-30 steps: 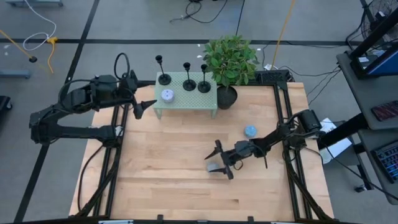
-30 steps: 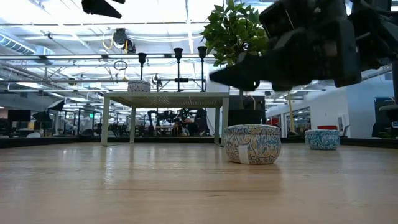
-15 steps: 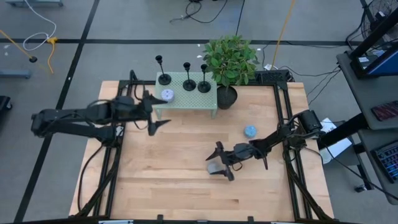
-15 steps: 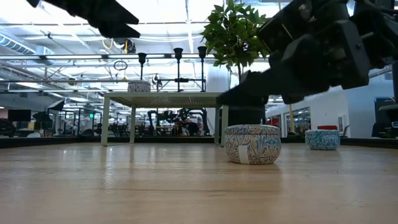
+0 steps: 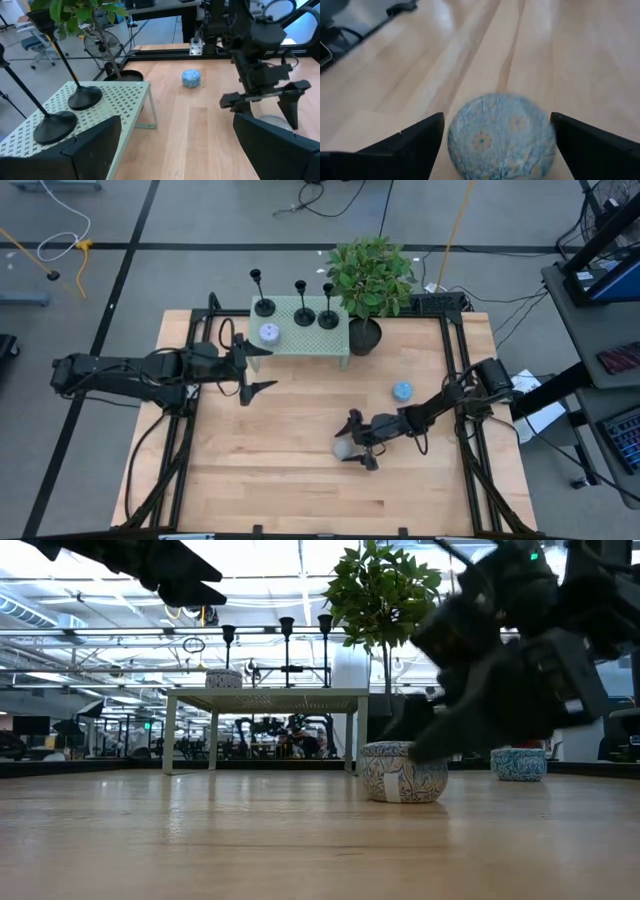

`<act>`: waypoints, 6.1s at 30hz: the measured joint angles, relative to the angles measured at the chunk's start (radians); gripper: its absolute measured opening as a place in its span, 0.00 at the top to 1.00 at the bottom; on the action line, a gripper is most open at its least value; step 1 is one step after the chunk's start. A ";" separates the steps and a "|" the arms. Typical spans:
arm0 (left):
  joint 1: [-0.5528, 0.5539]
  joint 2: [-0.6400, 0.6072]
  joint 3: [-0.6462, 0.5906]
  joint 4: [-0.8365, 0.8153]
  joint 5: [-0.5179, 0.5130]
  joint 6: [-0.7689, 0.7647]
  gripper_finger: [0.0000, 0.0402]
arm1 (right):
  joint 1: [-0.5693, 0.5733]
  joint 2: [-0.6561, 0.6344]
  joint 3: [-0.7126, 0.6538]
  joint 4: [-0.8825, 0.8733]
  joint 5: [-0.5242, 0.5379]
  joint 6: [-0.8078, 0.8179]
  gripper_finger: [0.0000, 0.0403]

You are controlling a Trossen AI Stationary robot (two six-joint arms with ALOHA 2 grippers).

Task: Pick & Place candle stick holders
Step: Put the blue scented candle on the shelf aligned with the red scented candle, then put the light blue scented candle on the shelf aligned with the blue and red scented candles

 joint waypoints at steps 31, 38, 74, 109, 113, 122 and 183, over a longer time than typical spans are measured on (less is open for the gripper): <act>0.001 0.000 0.000 -0.005 -0.003 -0.042 0.02 | -0.165 0.162 0.007 0.311 -0.155 0.030 0.27; 0.001 0.000 0.000 -0.005 -0.003 -0.043 0.02 | -0.260 0.053 0.132 0.308 0.010 -0.089 0.28; 0.001 0.000 0.000 -0.007 -0.003 -0.035 0.02 | -0.534 0.119 0.702 -0.451 0.338 -0.048 0.27; 0.001 0.000 0.000 -0.038 -0.002 -0.060 0.02 | -0.489 -0.098 0.700 -0.710 0.288 -0.145 0.19; 0.001 0.000 0.000 -0.037 -0.002 -0.061 0.02 | -0.438 -0.193 0.700 -1.006 0.286 -0.212 0.19; 0.001 0.000 0.000 -0.036 -0.002 -0.067 0.02 | -0.291 -0.434 0.699 -1.549 0.293 -0.130 0.19; 0.001 0.000 0.000 0.046 -0.003 -0.139 0.02 | -0.239 -0.958 -0.594 -0.788 0.498 0.423 0.19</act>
